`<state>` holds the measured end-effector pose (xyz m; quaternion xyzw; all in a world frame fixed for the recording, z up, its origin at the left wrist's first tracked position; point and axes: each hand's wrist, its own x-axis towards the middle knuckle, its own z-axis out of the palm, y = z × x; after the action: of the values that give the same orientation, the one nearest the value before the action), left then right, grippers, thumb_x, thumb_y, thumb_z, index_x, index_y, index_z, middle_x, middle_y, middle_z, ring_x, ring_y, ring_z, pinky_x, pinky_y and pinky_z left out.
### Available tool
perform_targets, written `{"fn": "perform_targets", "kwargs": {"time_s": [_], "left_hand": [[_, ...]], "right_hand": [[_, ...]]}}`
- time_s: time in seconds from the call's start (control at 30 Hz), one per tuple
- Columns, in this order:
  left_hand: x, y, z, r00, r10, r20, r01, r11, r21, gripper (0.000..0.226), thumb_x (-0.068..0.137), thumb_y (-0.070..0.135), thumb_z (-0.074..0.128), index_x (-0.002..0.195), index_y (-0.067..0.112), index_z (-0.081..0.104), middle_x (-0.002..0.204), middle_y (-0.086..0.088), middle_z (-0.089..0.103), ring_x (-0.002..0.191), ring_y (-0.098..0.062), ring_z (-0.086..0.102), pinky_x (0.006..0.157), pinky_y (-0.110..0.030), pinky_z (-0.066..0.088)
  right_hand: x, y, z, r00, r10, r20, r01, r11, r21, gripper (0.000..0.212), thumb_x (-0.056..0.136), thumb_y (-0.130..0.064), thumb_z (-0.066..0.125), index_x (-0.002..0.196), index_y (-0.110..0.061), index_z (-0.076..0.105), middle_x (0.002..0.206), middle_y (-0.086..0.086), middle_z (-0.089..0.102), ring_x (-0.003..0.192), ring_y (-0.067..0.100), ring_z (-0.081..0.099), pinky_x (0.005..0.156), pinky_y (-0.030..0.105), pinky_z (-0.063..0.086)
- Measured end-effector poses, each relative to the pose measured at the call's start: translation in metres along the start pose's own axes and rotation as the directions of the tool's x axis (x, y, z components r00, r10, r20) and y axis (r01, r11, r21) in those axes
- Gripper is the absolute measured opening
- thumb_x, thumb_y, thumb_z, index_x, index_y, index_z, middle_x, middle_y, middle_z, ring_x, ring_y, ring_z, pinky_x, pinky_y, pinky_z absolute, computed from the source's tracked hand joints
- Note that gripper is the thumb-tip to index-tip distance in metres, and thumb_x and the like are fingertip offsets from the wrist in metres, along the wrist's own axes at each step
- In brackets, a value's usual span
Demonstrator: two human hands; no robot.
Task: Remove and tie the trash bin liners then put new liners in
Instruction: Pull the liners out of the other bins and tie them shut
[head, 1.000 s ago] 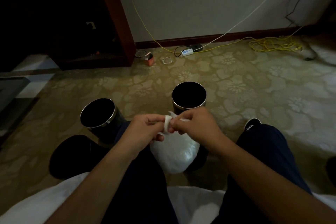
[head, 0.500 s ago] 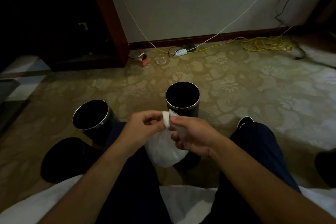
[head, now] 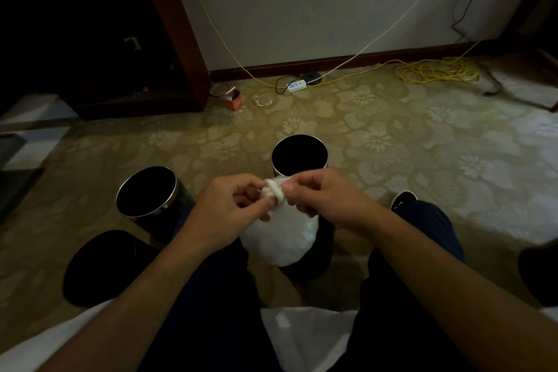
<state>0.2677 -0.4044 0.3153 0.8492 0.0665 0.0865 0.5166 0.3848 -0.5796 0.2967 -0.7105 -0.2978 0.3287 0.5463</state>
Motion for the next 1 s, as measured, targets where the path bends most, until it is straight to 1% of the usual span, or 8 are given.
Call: {"fn": "perform_targets", "kwargs": {"time_s": [0.1, 0.23, 0.3, 0.4, 0.53, 0.63, 0.8, 1.0], "left_hand": [[-0.002, 0.007, 0.004, 1.0, -0.013, 0.025, 0.015, 0.996, -0.086, 0.009, 0.092, 0.008, 0.069, 0.101, 0.007, 0.069, 0.085, -0.013, 0.074, 0.071, -0.026, 0.075, 0.067, -0.03, 0.059], [-0.001, 0.018, 0.008, 0.999, -0.014, 0.052, 0.018, 0.997, -0.078, 0.009, 0.096, 0.006, 0.063, 0.095, 0.015, 0.063, 0.064, -0.014, 0.066, 0.051, -0.023, 0.064, 0.05, -0.03, 0.049], [0.0, 0.021, 0.009, 0.998, -0.011, 0.066, 0.013, 0.999, -0.039, 0.007, 0.095, 0.009, 0.064, 0.095, 0.017, 0.064, 0.054, -0.009, 0.059, 0.039, -0.019, 0.053, 0.043, -0.027, 0.041], [0.0, 0.025, 0.01, 0.999, -0.025, 0.047, 0.032, 0.99, -0.134, 0.005, 0.095, 0.008, 0.064, 0.098, 0.013, 0.065, 0.053, -0.008, 0.056, 0.038, -0.017, 0.049, 0.041, -0.024, 0.039], [-0.003, 0.028, 0.013, 0.984, -0.144, 0.107, 0.173, 0.921, -0.349, 0.007, 0.095, 0.001, 0.059, 0.101, 0.006, 0.059, 0.056, -0.009, 0.059, 0.035, -0.014, 0.044, 0.04, -0.02, 0.036], [-0.001, 0.031, 0.004, 0.951, -0.187, 0.245, 0.285, 0.837, -0.468, 0.009, 0.09, 0.01, 0.063, 0.097, 0.007, 0.059, 0.05, -0.003, 0.051, 0.03, -0.011, 0.037, 0.042, -0.023, 0.027], [0.005, 0.04, -0.014, 0.895, -0.176, 0.41, 0.293, 0.925, -0.24, 0.009, 0.093, 0.02, 0.066, 0.095, 0.011, 0.064, 0.051, -0.006, 0.042, 0.032, -0.015, 0.037, 0.039, -0.023, 0.03], [0.013, 0.055, -0.015, 0.874, -0.287, 0.391, 0.355, 0.928, -0.112, 0.027, 0.104, 0.023, 0.046, 0.087, 0.007, 0.058, 0.05, -0.004, 0.038, 0.032, -0.013, 0.033, 0.04, -0.023, 0.027]], "right_hand": [[0.0, -0.004, -0.007, 0.982, -0.186, 0.015, 0.176, 0.901, -0.397, 0.019, 0.102, -0.032, 0.058, 0.095, -0.019, 0.069, 0.082, -0.002, 0.062, 0.07, 0.005, 0.054, 0.066, 0.025, 0.044], [-0.005, -0.015, -0.007, 0.914, -0.406, 0.02, 0.366, 0.8, -0.475, 0.014, 0.098, -0.034, 0.054, 0.092, -0.026, 0.063, 0.108, -0.007, 0.056, 0.099, 0.001, 0.056, 0.082, 0.013, 0.04], [-0.007, -0.017, -0.007, 0.913, -0.405, 0.051, 0.396, 0.846, -0.357, 0.012, 0.1, -0.028, 0.053, 0.092, -0.025, 0.06, 0.096, -0.011, 0.061, 0.084, 0.002, 0.06, 0.072, 0.014, 0.043], [-0.012, -0.017, -0.004, 0.97, -0.194, 0.148, 0.177, 0.976, 0.125, 0.018, 0.102, -0.026, 0.047, 0.089, -0.014, 0.051, 0.071, 0.003, 0.048, 0.054, 0.007, 0.046, 0.049, 0.02, 0.037], [-0.006, -0.003, -0.001, 0.973, -0.134, 0.186, 0.071, 0.949, 0.308, 0.026, 0.096, -0.038, 0.054, 0.095, -0.013, 0.055, 0.089, 0.011, 0.052, 0.081, 0.023, 0.052, 0.075, 0.038, 0.042], [-0.007, -0.003, -0.001, 0.956, -0.177, 0.236, 0.08, 0.926, 0.37, 0.023, 0.097, -0.034, 0.053, 0.094, -0.011, 0.057, 0.089, 0.006, 0.057, 0.085, 0.016, 0.054, 0.081, 0.029, 0.043], [-0.005, -0.024, -0.022, 0.935, -0.221, 0.278, 0.256, 0.962, -0.096, 0.027, 0.102, -0.028, 0.044, 0.09, -0.009, 0.058, 0.085, 0.01, 0.055, 0.079, 0.012, 0.052, 0.074, 0.023, 0.043], [0.002, -0.036, -0.039, 0.919, -0.282, 0.277, 0.391, 0.746, -0.538, 0.03, 0.102, -0.041, 0.039, 0.091, -0.02, 0.057, 0.079, -0.003, 0.058, 0.073, 0.011, 0.055, 0.065, 0.028, 0.042]]}}
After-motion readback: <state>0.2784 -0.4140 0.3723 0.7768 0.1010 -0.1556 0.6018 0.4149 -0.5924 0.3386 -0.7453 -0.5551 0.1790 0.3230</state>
